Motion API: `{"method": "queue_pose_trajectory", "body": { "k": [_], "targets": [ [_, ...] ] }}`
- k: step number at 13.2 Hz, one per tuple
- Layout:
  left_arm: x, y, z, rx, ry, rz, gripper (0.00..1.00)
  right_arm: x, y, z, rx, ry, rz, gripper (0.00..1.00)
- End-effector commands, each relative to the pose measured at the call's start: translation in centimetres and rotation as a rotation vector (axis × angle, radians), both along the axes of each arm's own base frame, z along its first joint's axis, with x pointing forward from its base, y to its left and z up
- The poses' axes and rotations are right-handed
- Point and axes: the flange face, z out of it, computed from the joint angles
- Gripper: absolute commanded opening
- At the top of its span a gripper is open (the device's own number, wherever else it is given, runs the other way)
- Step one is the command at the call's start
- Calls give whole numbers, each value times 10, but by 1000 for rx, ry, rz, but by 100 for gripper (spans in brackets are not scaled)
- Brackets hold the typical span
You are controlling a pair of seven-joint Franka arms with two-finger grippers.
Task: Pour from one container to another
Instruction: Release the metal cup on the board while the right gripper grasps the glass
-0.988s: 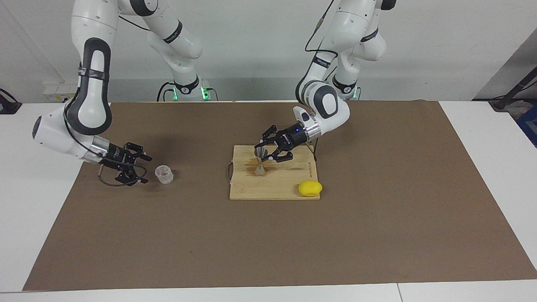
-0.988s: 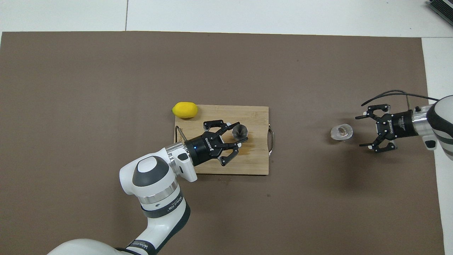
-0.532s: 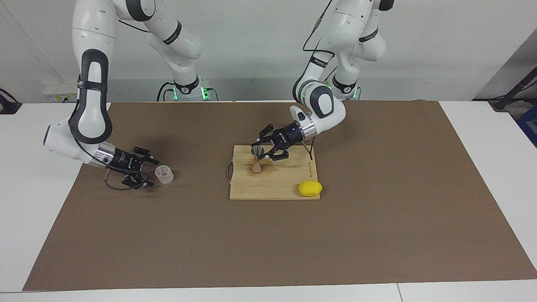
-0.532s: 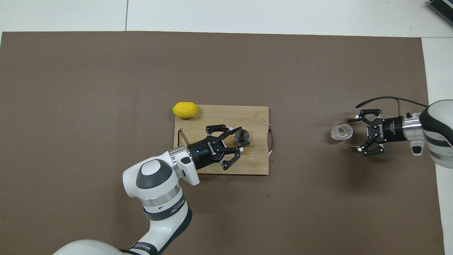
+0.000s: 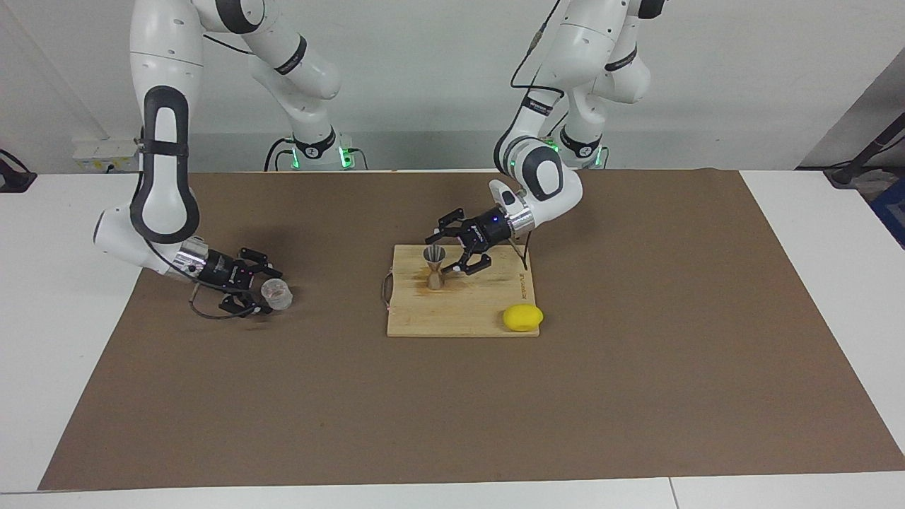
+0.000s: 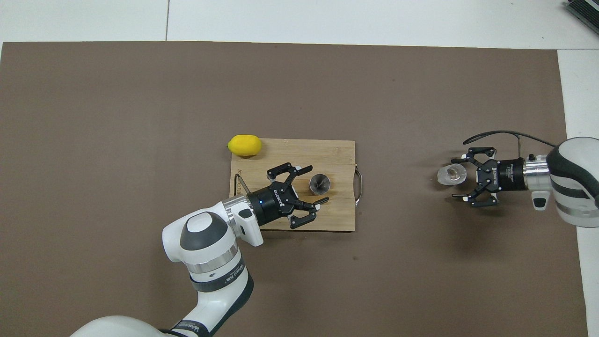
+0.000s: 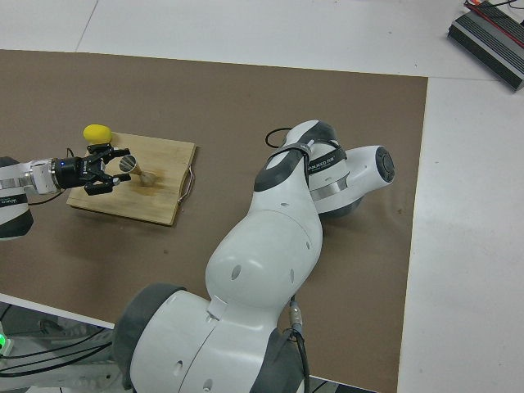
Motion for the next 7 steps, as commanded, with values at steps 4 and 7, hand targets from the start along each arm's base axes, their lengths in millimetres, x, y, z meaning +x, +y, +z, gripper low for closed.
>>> {"method": "queue_pose_trajectory", "body": {
  "k": [4,7],
  "targets": [
    [1,20,10,-41,-21,28,100,-4,11,4,21,-35,-25,79],
    [18,57,23,-10,-73,26,100,-3,11,5,30,-33,-32,63]
  ]
}}
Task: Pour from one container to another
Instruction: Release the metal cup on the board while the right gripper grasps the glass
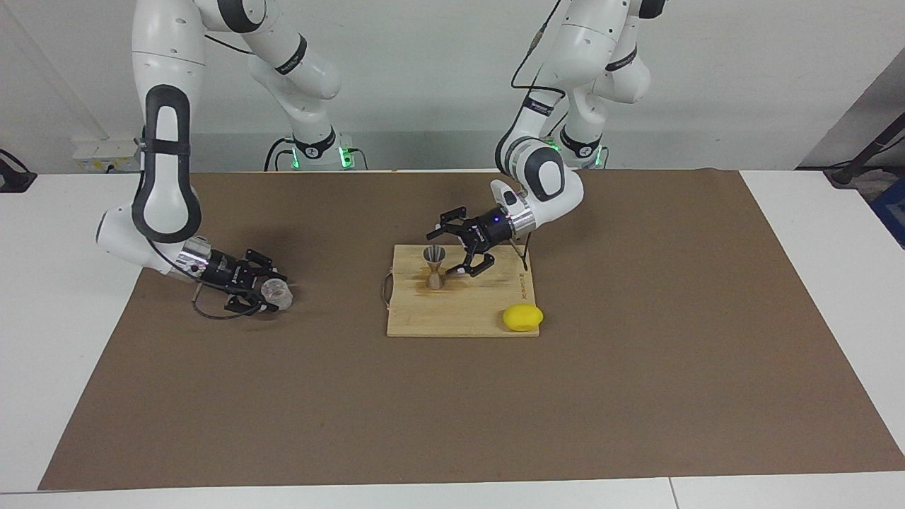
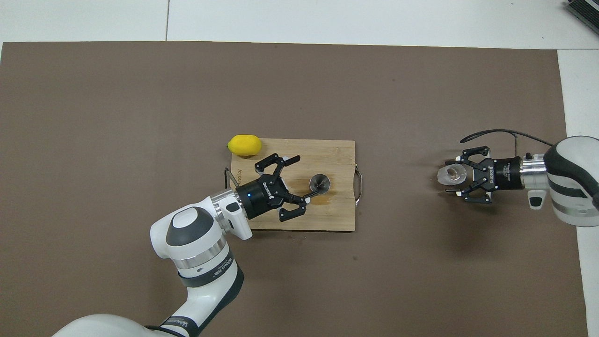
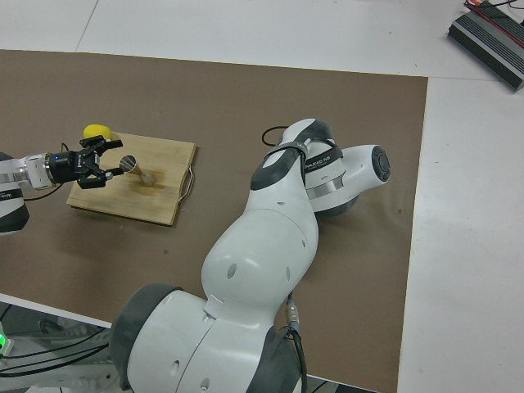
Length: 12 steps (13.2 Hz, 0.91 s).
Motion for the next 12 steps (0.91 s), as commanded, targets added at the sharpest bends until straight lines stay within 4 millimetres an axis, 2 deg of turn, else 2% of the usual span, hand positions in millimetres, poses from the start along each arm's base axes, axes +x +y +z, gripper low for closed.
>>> {"method": "queue_pose_trajectory", "body": {
  "k": [1,3,4,5,7,9,12],
  "targets": [
    [7,46,16,28,-66,-12,100,-5,3,6,30,-30,-41,46],
    [20,77,25,52,-111,-31,100,-4,2,10,33,-32,-45,13],
    [26,95,27,62,-131,-52,100,-2,4,18,28,-43,-42,2],
    [35,119,28,80,-153,-62,100,1,9,29,19,-58,-37,0],
    [48,165,30,115,-187,-104,100,9,33,50,-6,-64,-17,0],
    [58,211,35,156,-215,-138,100,17,62,71,-47,-47,15,0],
    [71,285,51,189,-200,-209,100,40,111,105,-138,8,45,0]
  ]
}}
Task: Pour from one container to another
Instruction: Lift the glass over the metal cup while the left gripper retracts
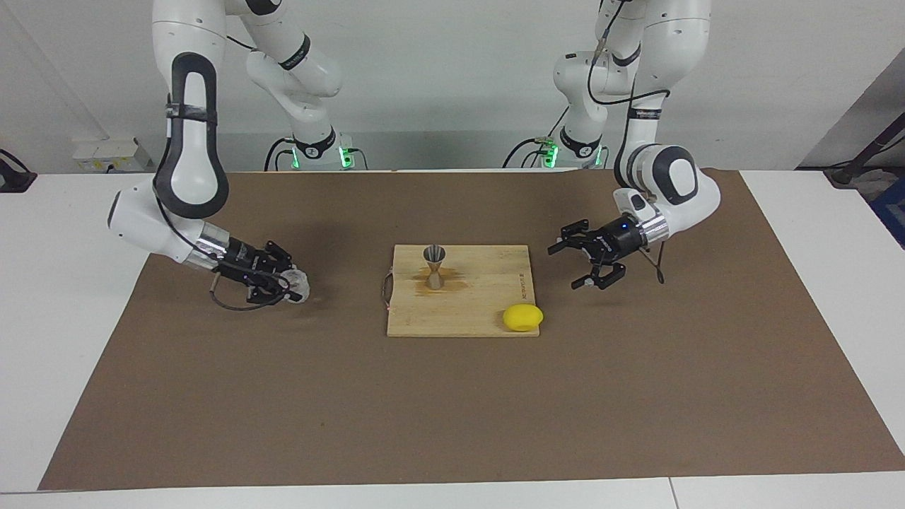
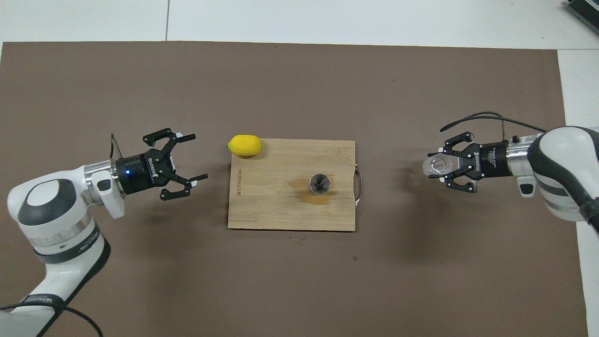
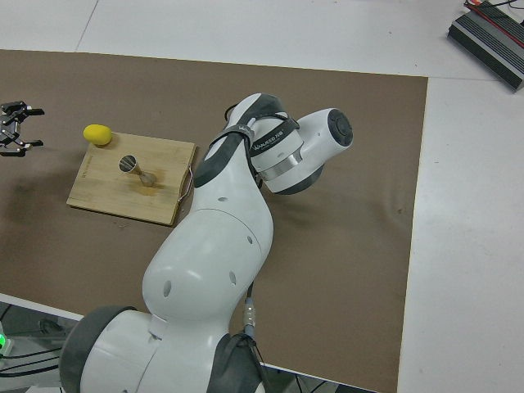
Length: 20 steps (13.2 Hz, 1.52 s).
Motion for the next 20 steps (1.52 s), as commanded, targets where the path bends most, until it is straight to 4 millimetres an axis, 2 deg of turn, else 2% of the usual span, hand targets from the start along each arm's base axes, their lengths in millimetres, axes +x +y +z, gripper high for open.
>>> {"method": "queue_pose_trajectory", "body": {
  "k": [1,3,5,6,8,10,11,13,14,16,17,20],
  "targets": [
    [5,60,22,43,8,-42,100,17,39,27,-53,25,-7,0],
    [8,109,38,88,-11,-79,100,22,80,38,-88,46,13,0],
    [5,162,56,157,33,-87,100,30,112,55,-134,69,0,0],
    [6,188,66,204,40,-84,100,33,136,59,-159,75,15,0],
    [9,231,90,258,28,-127,100,34,169,69,-187,86,19,0],
    [8,267,119,371,41,-142,100,30,193,76,-199,81,54,0],
    [9,277,134,426,69,-137,100,28,202,79,-204,80,69,0],
    [11,287,164,525,85,-161,100,20,228,78,-230,79,106,0],
    [13,291,181,576,84,-167,100,17,233,77,-265,76,123,0],
    [16,287,218,663,134,-190,100,12,249,81,-313,79,138,0],
    [17,276,233,684,187,-196,100,8,258,81,-333,82,154,0],
    [18,221,271,820,249,-214,100,2,270,83,-380,77,175,0]
  ]
}}
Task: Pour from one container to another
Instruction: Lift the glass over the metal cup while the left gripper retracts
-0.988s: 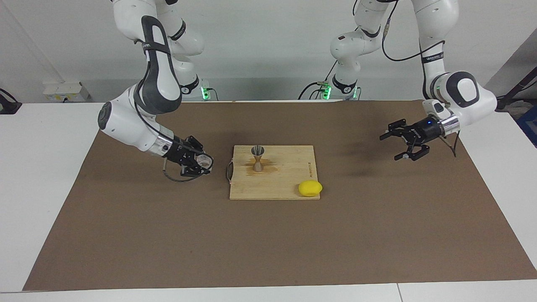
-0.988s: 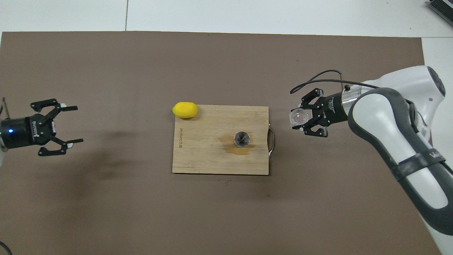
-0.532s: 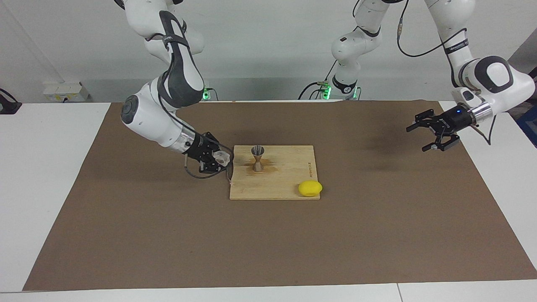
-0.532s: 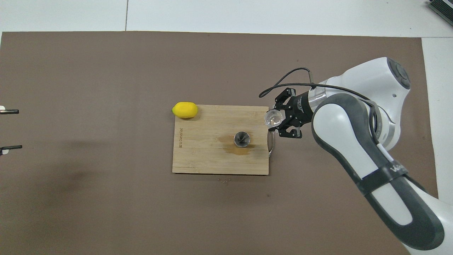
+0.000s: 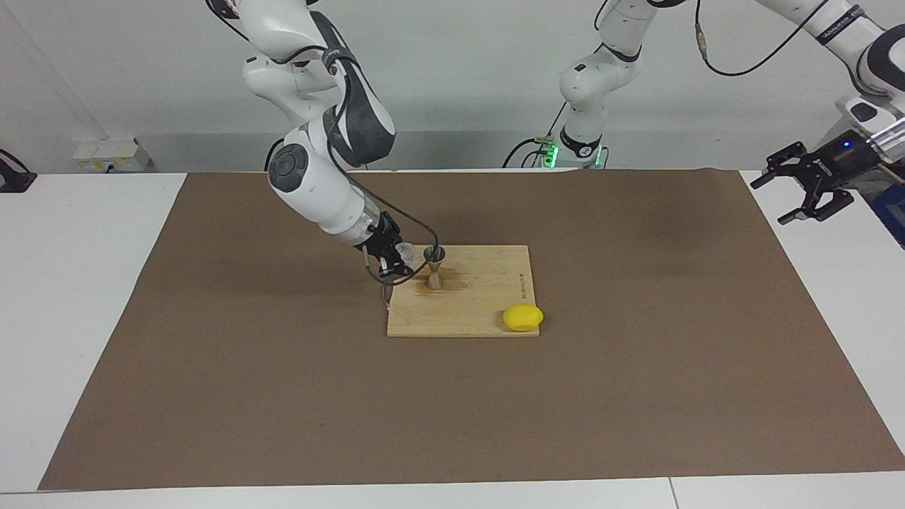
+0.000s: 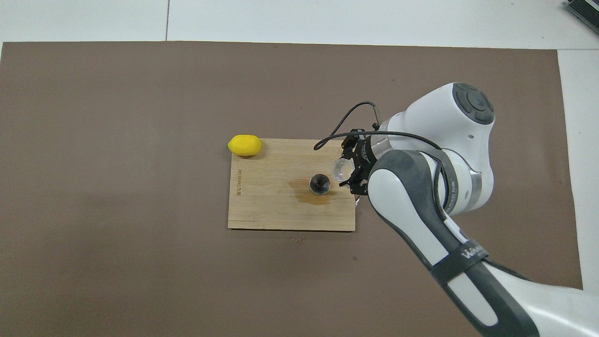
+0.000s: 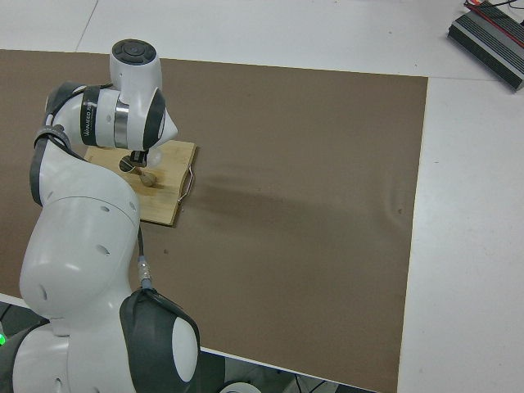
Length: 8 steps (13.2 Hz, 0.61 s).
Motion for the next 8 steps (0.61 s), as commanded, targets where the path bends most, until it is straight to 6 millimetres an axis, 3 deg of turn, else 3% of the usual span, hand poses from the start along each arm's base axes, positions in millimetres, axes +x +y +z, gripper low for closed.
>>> {"method": "queue_pose_trajectory", "body": {
  "k": [1,3,6,8],
  "targets": [
    [3,-57,30,109,62,15,100,2,5,7,-44,8,16,0],
    [9,-106,35,182,167,148,100,3,6,12,-66,-6,32,0],
    [24,-196,49,230,239,357,100,-6,24,11,-127,-28,88,0],
    [34,-229,55,260,237,628,100,-10,33,10,-159,-42,119,0]
  ]
}}
